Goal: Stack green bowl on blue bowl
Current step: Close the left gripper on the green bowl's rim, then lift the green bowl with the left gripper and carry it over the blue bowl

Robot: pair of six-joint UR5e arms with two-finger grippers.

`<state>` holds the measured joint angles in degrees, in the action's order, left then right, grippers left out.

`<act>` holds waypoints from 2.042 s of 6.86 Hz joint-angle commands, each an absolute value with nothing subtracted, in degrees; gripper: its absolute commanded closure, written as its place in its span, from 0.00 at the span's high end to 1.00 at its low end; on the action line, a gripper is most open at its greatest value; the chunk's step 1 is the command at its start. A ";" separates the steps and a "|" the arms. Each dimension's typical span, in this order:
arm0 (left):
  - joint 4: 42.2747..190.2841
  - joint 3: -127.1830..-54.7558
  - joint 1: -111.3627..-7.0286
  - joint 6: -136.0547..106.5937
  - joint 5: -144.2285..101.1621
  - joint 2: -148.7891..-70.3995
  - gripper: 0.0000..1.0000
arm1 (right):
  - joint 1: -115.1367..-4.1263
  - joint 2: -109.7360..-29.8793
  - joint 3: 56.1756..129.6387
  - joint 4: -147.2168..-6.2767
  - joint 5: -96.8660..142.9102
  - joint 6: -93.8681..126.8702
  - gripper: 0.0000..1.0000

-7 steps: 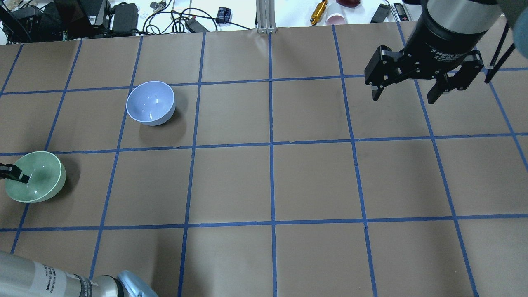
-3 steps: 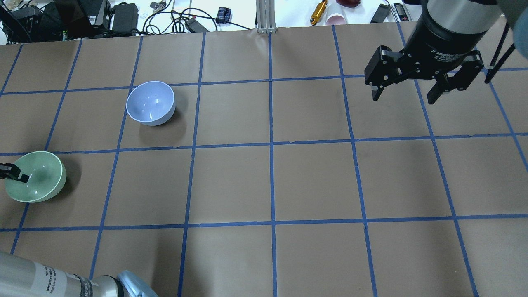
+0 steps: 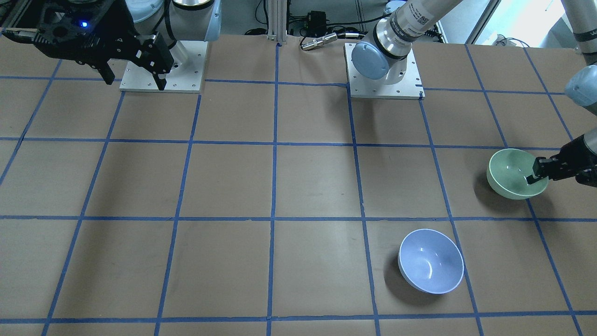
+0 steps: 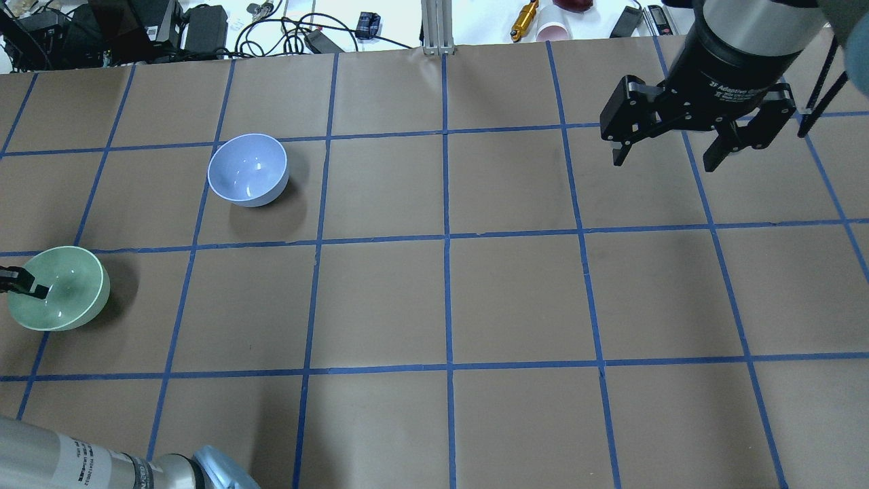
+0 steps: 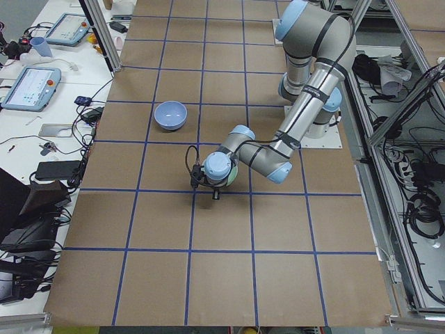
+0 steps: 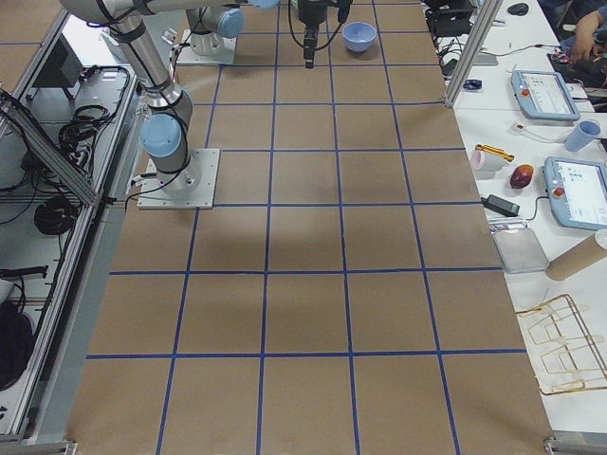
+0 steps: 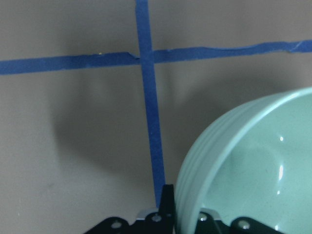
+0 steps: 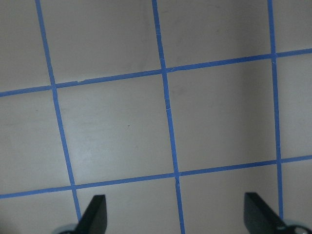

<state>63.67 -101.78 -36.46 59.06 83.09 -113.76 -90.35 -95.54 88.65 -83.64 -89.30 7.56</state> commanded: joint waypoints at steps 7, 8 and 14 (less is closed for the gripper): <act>72.67 -101.60 -41.73 49.76 75.08 -104.95 0.00 | -90.35 -95.54 88.59 -83.67 -89.30 7.56 1.00; 72.69 -101.34 -45.14 46.09 74.71 -104.16 0.00 | -90.35 -95.54 88.68 -83.67 -89.30 7.56 1.00; 71.63 -94.49 -59.83 25.09 72.16 -107.75 0.00 | -90.35 -95.54 88.59 -83.58 -89.30 7.56 1.00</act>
